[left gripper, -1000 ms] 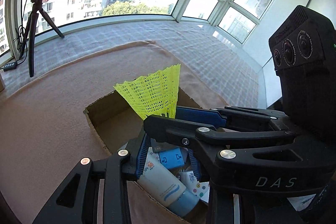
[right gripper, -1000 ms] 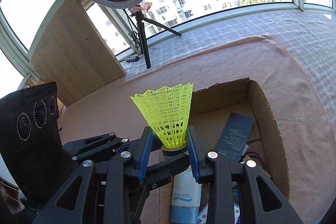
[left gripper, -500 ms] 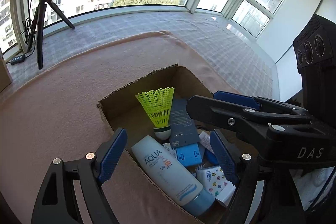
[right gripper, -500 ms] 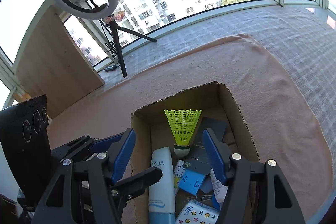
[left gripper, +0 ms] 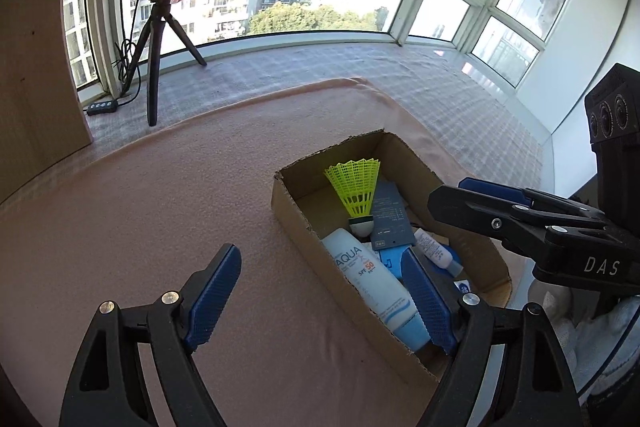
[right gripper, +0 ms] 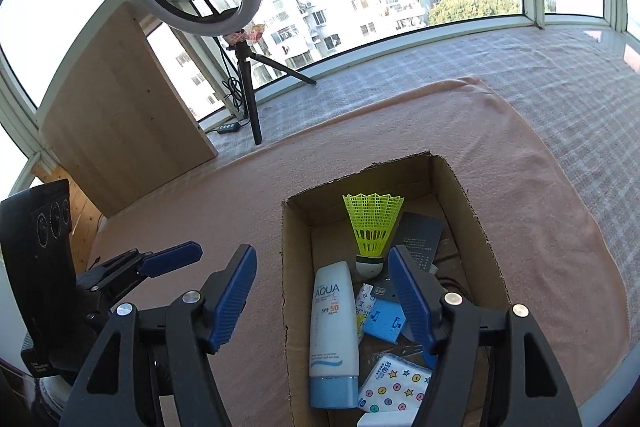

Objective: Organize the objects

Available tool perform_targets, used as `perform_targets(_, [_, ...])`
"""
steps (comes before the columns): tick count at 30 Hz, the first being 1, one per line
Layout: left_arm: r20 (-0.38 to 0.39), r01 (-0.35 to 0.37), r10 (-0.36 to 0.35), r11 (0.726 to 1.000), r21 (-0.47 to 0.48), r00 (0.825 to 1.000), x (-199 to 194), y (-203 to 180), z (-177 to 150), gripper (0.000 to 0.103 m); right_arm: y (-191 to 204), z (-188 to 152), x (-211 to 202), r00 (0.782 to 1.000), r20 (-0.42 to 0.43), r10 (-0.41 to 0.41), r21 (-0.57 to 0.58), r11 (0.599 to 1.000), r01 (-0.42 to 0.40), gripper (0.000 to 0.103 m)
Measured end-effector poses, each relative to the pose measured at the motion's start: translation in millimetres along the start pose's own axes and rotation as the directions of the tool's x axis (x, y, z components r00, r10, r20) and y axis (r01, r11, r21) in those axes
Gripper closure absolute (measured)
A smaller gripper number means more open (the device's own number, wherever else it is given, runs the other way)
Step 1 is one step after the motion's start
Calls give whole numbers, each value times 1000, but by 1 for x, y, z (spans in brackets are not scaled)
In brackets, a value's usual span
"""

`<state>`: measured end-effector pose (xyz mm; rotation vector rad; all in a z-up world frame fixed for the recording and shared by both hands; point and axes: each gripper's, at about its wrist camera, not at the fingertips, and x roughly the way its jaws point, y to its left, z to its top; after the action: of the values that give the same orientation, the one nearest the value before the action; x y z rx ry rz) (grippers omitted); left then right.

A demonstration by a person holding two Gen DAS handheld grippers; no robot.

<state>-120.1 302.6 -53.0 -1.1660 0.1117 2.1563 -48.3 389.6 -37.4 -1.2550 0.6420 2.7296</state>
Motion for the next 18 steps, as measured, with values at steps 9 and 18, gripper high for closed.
perform_targets(9, [29, -129, 129, 991, -19, 991, -67, 25, -40, 13, 43, -28, -25, 1000, 21, 17, -71, 997, -15, 31])
perform_targets(18, [40, -228, 234, 966, -124, 971, -126, 63, -87, 12, 89, -61, -37, 1000, 21, -22, -186, 982, 25, 26])
